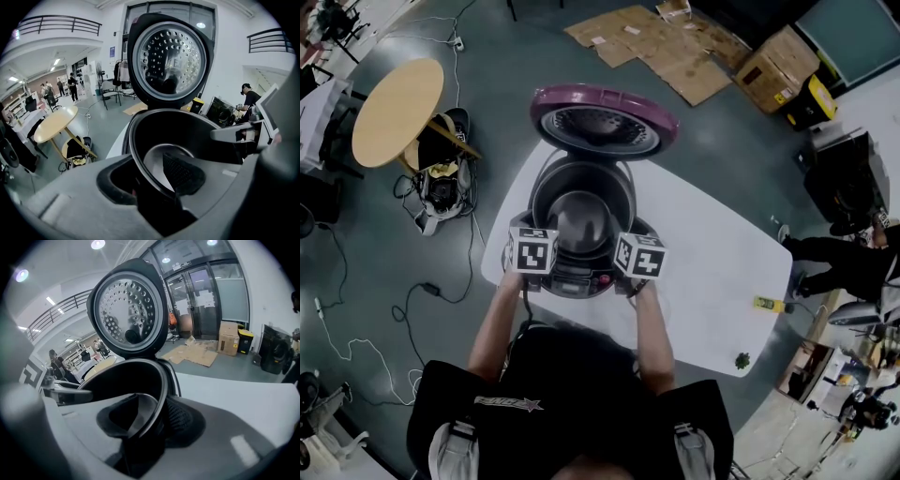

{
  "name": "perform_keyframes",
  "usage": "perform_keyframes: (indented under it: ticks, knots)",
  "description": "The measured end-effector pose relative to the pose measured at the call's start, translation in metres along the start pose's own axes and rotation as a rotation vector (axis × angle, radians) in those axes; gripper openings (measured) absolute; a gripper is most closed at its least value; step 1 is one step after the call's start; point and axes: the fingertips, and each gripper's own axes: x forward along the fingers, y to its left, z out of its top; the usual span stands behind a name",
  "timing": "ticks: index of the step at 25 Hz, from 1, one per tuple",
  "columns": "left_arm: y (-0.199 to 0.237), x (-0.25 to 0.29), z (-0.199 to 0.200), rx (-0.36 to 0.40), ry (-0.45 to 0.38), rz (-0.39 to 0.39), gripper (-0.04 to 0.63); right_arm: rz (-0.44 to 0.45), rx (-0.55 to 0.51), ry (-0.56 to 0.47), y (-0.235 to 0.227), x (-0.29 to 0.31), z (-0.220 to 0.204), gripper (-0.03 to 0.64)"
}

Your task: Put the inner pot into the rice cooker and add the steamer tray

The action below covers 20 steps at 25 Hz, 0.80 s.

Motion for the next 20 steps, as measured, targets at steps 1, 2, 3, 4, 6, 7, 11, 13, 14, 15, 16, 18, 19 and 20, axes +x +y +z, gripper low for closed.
perform_keyframes:
  ticks: [1,2,3,4,6,7,11,13,14,15,16,18,19,20]
  knots:
    - [0.001,-0.001,0.000,-0.005,-0.002,0.006,0.181,-0.001,-0.003,0.000,0.000,0.000,0.000,0.166]
    - [0.002,-0.001,-0.002,-0.007,-0.001,0.013,0.179,-0.002,-0.006,0.000,0.000,-0.001,-0.001,0.170]
    - [0.003,-0.001,-0.003,-0.006,0.004,0.019,0.179,-0.003,-0.008,0.000,-0.001,-0.001,-0.001,0.176]
    - [0.003,-0.002,-0.005,-0.005,0.011,0.025,0.181,-0.004,-0.009,0.001,-0.001,-0.001,-0.002,0.176]
    - [0.006,-0.003,-0.005,-0.001,0.008,0.039,0.181,-0.009,-0.012,0.003,-0.003,-0.001,-0.003,0.178]
    - [0.008,-0.004,-0.003,0.005,0.000,0.047,0.181,-0.014,-0.016,0.003,-0.003,-0.002,-0.003,0.179]
    - [0.010,-0.011,0.005,0.015,-0.039,0.055,0.187,-0.018,-0.033,-0.017,-0.003,-0.009,0.001,0.189]
    - [0.010,-0.013,0.004,0.012,-0.042,0.058,0.187,-0.021,-0.038,-0.026,-0.003,-0.012,0.002,0.189]
    - [0.010,-0.014,0.004,0.013,-0.044,0.059,0.187,-0.022,-0.037,-0.029,-0.003,-0.013,0.002,0.189]
    - [0.010,-0.015,0.004,0.014,-0.049,0.059,0.187,-0.022,-0.037,-0.034,-0.003,-0.014,0.003,0.189]
    - [0.009,-0.017,0.004,0.015,-0.054,0.059,0.188,-0.023,-0.037,-0.039,-0.003,-0.016,0.003,0.189]
    - [0.009,-0.022,0.005,0.018,-0.066,0.057,0.189,-0.024,-0.040,-0.050,-0.003,-0.021,0.005,0.189]
    - [0.008,-0.024,0.007,0.021,-0.075,0.056,0.189,-0.027,-0.041,-0.057,-0.002,-0.024,0.006,0.189]
    - [0.008,-0.027,0.008,0.025,-0.084,0.054,0.189,-0.030,-0.043,-0.066,-0.002,-0.027,0.007,0.189]
